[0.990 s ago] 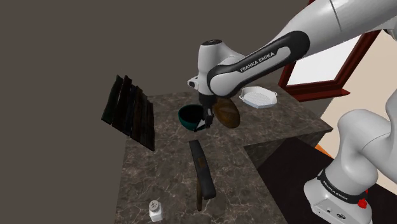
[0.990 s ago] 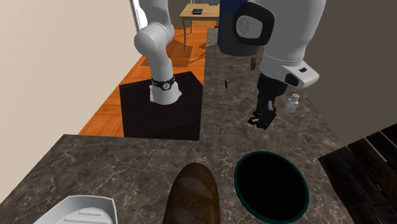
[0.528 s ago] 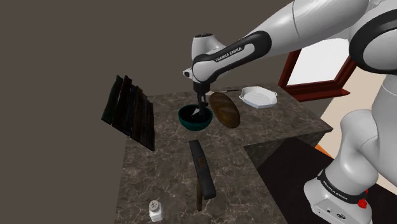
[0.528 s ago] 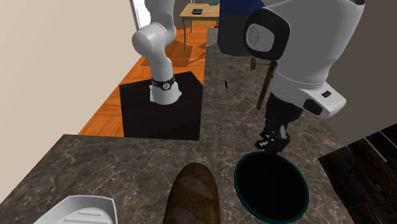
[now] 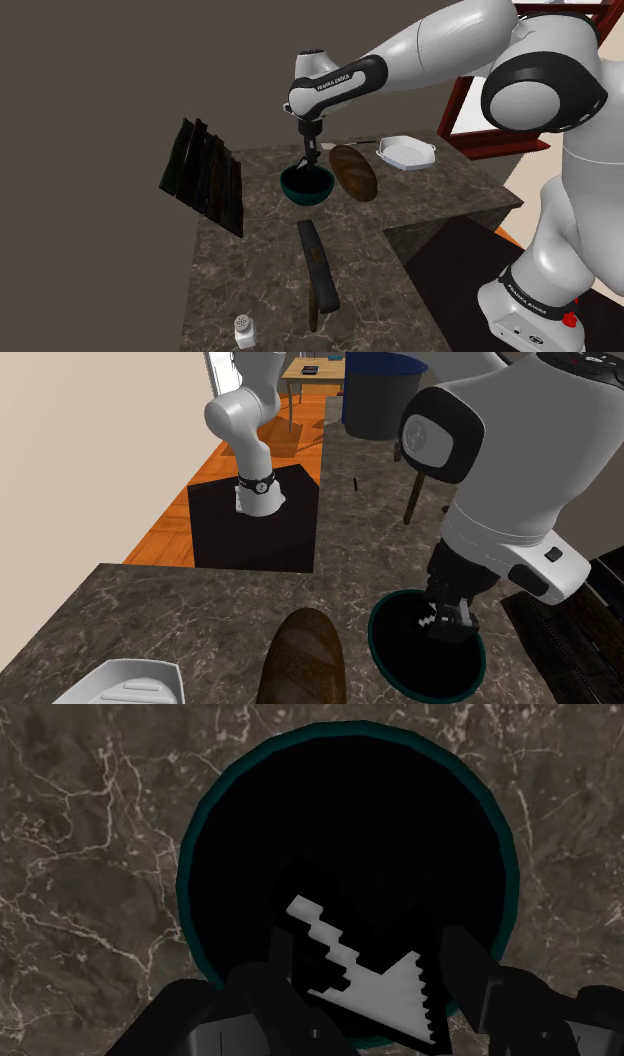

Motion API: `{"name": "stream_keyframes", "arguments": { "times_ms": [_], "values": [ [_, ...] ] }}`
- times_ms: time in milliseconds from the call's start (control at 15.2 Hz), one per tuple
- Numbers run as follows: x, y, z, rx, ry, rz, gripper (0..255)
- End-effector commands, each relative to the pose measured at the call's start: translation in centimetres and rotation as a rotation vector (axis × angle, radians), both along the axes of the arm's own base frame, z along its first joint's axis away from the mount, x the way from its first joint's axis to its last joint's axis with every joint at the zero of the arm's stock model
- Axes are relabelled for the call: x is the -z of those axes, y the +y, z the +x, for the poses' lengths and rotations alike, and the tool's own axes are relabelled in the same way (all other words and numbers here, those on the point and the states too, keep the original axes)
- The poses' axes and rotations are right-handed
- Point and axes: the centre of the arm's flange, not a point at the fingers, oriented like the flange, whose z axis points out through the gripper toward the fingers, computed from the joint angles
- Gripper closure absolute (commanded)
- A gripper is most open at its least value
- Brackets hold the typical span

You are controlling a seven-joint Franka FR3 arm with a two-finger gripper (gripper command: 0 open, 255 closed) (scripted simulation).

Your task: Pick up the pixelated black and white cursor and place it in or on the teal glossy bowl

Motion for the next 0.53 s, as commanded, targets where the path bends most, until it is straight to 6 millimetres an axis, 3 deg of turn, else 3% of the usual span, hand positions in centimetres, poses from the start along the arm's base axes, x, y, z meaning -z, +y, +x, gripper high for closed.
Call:
{"name": "stream_keyframes", "arguments": {
  "times_ms": [0,462],
  "values": [
    [1.0,-0.1,0.1,-0.001,0.0,0.0,255],
    [4.7,-0.1,0.1,-0.001,0.0,0.0,255]
  ]
}}
